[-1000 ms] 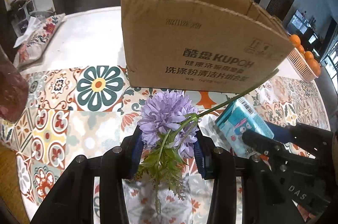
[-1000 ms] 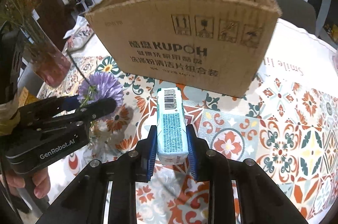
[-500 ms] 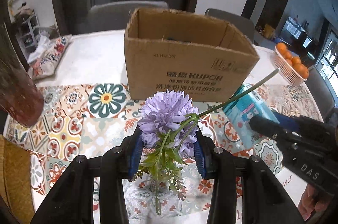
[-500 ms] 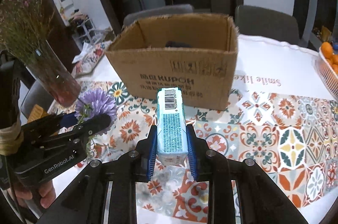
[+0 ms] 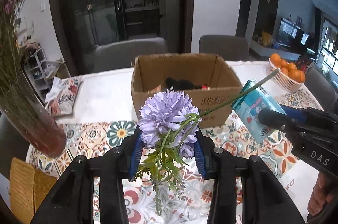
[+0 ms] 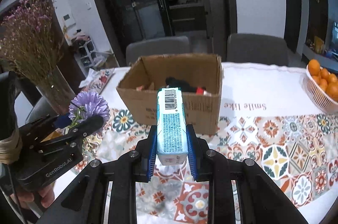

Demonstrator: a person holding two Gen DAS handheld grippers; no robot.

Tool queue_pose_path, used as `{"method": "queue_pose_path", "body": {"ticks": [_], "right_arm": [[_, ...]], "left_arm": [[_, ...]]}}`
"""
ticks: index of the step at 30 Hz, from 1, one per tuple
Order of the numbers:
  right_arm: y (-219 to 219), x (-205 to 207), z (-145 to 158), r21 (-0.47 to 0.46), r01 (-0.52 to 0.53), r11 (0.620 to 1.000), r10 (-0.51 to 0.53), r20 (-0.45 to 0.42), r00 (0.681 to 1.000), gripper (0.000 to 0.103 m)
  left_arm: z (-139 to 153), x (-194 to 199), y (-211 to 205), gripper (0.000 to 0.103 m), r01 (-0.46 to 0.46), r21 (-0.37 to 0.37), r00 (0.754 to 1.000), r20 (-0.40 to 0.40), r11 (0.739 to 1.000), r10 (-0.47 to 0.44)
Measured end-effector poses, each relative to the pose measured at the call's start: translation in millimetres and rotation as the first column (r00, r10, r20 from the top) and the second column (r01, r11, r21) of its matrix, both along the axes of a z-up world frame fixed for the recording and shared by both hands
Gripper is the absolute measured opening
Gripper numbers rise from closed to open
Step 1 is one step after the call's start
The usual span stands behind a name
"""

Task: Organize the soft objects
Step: 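Carry the flower sprig and blue box over the cardboard box and release them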

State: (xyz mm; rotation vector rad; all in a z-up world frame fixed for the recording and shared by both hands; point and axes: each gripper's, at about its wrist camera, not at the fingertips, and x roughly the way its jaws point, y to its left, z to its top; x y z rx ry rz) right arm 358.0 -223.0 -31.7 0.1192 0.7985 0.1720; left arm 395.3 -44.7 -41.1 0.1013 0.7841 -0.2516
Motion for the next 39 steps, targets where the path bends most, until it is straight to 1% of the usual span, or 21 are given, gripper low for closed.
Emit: {"method": "queue_pose_path", "body": {"ticks": [5,10,15,21,23,27,31,36,38,39], "right_arm": [[3,5,20,-0.012,-0.003,1.000,0.004,0.051,0.999,0.027],[5,14,35,-0.013,-0.005,1.000,0.007,0.092,0.996,0.027],[5,31,48,-0.012,-0.003,1.000,0.004,0.120,0.993,0.027],[6,57,53,-0.029,-0.014,0.999,0.017,0.122,0.992,0.027],[6,70,50,-0.035,-0.021,0.999,0.024,0.112,0.993,0.027],[4,88,44,-0.047,-0.030,0.998,0.034,0.082,0.996,0.027],[3,105,37,-0.057,-0.037,0.998,0.040,0.055,0.998,0.027],[1,128,27,-0.065,-0.038,0.997,0.040,0.024,0.999,0.027],[0,138,22,-0.049,-0.054,0.997,0.055,0.005,0.999,0.028],[0,144,19,-0.041,-0.057,0.998,0.057,-0.013,0.998,0.033]], "left_arm": [[19,7,-3,0.042,0.015,-0.013,0.999,0.039,1.000,-0.015],[36,24,-6,0.042,0.025,-0.019,0.997,0.072,1.000,-0.023],[46,44,-8,0.042,0.033,-0.034,0.996,0.089,0.999,-0.030],[50,71,-12,0.042,0.048,-0.039,0.993,0.108,0.998,-0.043],[49,80,-16,0.042,0.055,-0.029,0.993,0.111,0.998,-0.052],[45,101,-21,0.042,0.067,-0.001,0.994,0.089,0.998,-0.067],[36,120,-28,0.042,0.073,0.043,0.995,0.061,0.996,-0.076],[27,140,-37,0.043,0.081,0.093,0.995,0.050,0.992,-0.085],[24,151,-41,0.048,0.088,0.105,0.995,0.042,0.991,-0.093],[21,156,-43,0.056,0.088,0.115,0.995,0.038,0.989,-0.093]]}}
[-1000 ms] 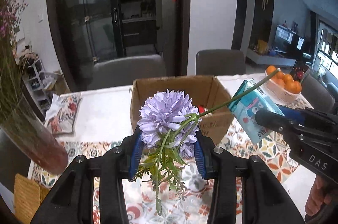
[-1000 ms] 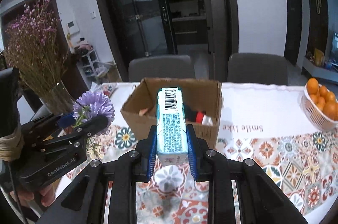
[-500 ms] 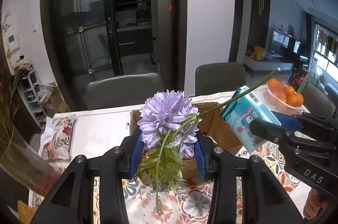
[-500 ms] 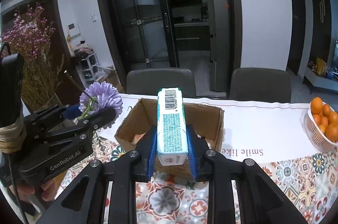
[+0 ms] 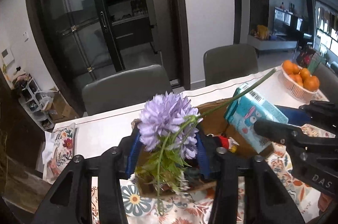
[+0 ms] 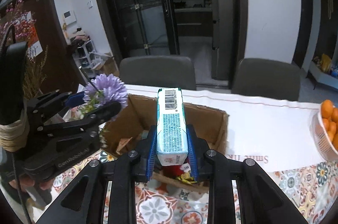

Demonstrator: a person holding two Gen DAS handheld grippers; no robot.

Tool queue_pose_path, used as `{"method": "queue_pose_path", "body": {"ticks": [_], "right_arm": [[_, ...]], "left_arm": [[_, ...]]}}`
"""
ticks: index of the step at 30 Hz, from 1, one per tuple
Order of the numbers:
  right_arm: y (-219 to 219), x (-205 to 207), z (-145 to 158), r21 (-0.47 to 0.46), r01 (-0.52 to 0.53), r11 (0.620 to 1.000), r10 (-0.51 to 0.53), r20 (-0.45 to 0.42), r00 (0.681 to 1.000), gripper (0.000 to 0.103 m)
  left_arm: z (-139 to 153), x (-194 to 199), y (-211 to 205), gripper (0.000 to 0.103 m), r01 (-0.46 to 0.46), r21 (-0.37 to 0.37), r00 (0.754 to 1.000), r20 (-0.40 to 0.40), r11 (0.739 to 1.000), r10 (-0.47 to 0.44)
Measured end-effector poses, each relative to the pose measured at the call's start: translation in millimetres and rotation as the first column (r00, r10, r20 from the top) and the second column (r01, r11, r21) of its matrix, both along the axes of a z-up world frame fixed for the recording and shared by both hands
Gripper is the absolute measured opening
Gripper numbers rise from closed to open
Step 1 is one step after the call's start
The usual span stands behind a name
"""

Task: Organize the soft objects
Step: 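Carry the flower sprig and blue box over the cardboard box and release them, then push the flower sprig down into the box with the right tool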

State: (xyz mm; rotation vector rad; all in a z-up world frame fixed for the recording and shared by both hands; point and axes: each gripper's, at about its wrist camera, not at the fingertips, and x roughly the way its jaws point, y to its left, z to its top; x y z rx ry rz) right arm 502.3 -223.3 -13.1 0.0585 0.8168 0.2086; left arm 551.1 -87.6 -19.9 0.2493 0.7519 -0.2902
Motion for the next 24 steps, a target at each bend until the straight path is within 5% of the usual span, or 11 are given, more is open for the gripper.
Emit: {"method": "queue_pose_path", "body": {"ticks": [1,3,12,24], "right_arm": [[-1,4,-3,-0.002,-0.001,1.000,0.001,-0.014,1.000,0.050],[-4,8,-7,-0.018,0.027,0.999,-0.028,-0.019,0.999,0.069],[-15,4,-9,-0.066,0.124,0.990,-0.125,-0.017,0.992,0.069],[-9,9,45,-0.056,0.169,0.984,-0.167,0.049,0.985,0.069]], "left_arm": [[-3,5,-2,0.073,-0.009,0.015,1.000,-0.007,1.000,0.009],[-10,10,-3,0.087,-0.021,0.043,1.000,-0.012,0.999,0.022],[-11,10,1,0.087,-0.018,-0.009,0.998,-0.065,1.000,0.018],[53,7,21,0.094,-0.091,-0.051,0.996,0.001,0.995,0.091]]}}
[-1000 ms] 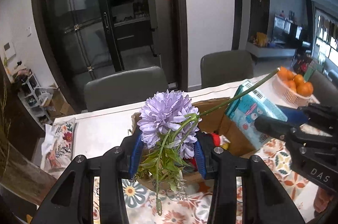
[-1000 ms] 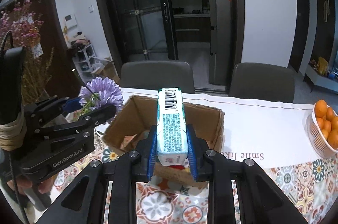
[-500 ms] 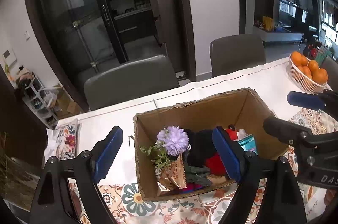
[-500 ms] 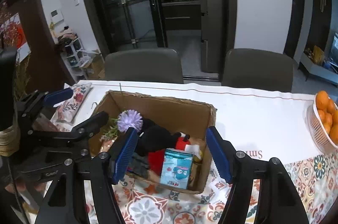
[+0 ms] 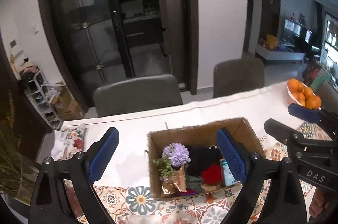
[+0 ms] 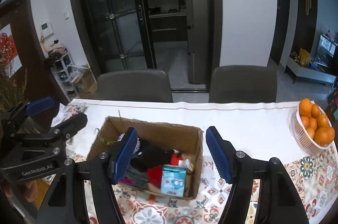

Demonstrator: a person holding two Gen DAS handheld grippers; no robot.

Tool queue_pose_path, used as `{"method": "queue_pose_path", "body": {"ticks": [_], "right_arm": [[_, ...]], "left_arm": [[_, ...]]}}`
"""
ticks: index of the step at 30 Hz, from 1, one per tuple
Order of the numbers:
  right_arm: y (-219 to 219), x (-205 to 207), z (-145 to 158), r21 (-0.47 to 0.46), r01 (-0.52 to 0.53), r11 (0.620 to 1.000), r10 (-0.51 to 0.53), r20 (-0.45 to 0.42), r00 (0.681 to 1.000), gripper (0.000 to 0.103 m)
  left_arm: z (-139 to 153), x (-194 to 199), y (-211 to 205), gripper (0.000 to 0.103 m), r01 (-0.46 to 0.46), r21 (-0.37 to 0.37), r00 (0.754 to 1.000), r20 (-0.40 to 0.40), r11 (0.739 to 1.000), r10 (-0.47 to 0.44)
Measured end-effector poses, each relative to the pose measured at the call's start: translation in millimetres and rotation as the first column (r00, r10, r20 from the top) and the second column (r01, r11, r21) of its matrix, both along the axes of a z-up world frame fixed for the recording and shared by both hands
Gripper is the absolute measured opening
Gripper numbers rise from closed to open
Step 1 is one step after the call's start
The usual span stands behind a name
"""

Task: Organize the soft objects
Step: 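Push the flower sprig down into the box with the right tool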

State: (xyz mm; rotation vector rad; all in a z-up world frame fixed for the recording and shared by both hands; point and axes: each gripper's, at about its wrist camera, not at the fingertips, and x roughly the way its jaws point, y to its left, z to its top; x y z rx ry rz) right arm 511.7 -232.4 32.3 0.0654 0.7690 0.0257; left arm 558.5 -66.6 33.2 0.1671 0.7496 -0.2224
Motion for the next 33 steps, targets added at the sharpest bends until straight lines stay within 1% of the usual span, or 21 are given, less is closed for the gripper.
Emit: {"method": "queue_pose_path", "body": {"ticks": [4,6,8,12,16,20,24,26,31,33], "right_arm": [[10,1,3,0.002,-0.034,0.999,0.034,0.022,0.999,0.069],[17,2,1,-0.003,-0.054,0.999,0.054,0.027,0.998,0.069],[25,3,-5,-0.013,-0.088,0.996,0.088,0.027,0.996,0.069],[43,9,-21,-0.013,-0.169,0.986,0.169,0.004,0.986,0.069],[61,19,-38,-0.020,-0.233,0.972,0.233,-0.024,0.972,0.067],[78,32,-50,-0.039,-0.283,0.958,0.282,-0.020,0.959,0.065],[89,51,-56,-0.041,-0.313,0.949,0.312,-0.020,0.950,0.050],[93,61,-60,-0.033,-0.323,0.946,0.322,-0.021,0.946,0.049],[104,81,-73,-0.052,-0.337,0.940,0.335,-0.029,0.942,0.038],[106,90,-78,-0.050,-0.338,0.940,0.337,-0.034,0.941,0.038]], "left_arm": [[7,-10,13,0.095,-0.046,0.038,0.997,0.061,0.998,0.043],[5,-15,20,0.095,-0.084,0.075,0.994,0.082,0.994,0.078],[0,-20,27,0.096,-0.102,0.086,0.991,0.091,0.991,0.094],[-19,-26,47,0.097,-0.147,0.090,0.987,0.079,0.985,0.140],[-43,-25,66,0.097,-0.173,0.057,0.985,0.020,0.983,0.173],[-58,-22,81,0.097,-0.207,0.039,0.978,-0.012,0.978,0.208],[-65,-19,91,0.097,-0.236,0.000,0.971,-0.026,0.972,0.236],[-70,-18,94,0.097,-0.252,-0.012,0.967,-0.028,0.968,0.252],[-81,-6,103,0.097,-0.288,-0.025,0.957,-0.044,0.957,0.286],[-85,-4,103,0.097,-0.292,-0.027,0.956,-0.046,0.956,0.291]]}}
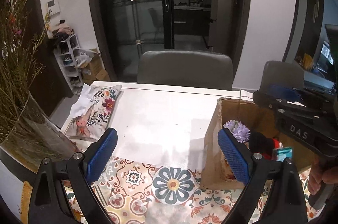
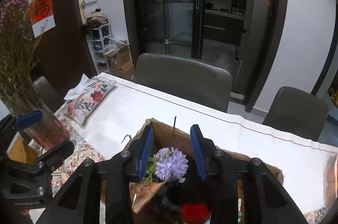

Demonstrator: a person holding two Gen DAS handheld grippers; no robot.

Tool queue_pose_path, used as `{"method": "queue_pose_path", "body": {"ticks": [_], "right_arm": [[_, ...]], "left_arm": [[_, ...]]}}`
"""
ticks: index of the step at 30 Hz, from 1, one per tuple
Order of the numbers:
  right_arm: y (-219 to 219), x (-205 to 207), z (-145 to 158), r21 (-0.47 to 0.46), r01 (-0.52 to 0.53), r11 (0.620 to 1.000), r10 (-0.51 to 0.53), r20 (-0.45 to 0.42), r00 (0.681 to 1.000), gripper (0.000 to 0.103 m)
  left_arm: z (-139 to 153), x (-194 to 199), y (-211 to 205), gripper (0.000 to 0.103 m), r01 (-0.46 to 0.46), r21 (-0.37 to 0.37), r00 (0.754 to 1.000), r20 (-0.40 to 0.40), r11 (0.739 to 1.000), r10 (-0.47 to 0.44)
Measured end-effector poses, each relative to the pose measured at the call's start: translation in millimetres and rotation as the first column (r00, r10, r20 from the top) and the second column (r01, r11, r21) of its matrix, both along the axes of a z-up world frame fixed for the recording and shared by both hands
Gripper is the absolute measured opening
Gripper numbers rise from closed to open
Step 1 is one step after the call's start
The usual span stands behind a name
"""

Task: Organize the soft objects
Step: 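Push the flower sprig down into the box with the right tool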

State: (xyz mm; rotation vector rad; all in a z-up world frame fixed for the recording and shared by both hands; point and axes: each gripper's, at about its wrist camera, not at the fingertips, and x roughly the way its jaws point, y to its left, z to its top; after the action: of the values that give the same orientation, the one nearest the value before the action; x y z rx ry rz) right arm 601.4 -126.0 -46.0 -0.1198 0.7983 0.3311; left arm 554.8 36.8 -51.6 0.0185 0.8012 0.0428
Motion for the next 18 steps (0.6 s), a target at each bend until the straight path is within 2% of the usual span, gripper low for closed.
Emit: {"method": "queue_pose_path", "body": {"ticks": [12,17,18], "right_arm": [[10,38,-23,-0.003,0.014,1.000,-0.014,-0.026,1.000,0.027],[11,46,-32,-0.001,0.022,1.000,-0.022,-0.051,0.998,0.019],[11,49,-34,-0.006,0.023,1.000,-0.023,-0.055,0.998,0.015]], "left_arm": [[-16,12,4,0.097,-0.011,0.016,1.000,-0.011,1.000,0.011],[-20,14,6,0.097,-0.013,0.014,1.000,-0.022,1.000,0.014],[-21,14,6,0.097,-0.013,0.016,1.000,-0.024,1.000,0.013]]}}
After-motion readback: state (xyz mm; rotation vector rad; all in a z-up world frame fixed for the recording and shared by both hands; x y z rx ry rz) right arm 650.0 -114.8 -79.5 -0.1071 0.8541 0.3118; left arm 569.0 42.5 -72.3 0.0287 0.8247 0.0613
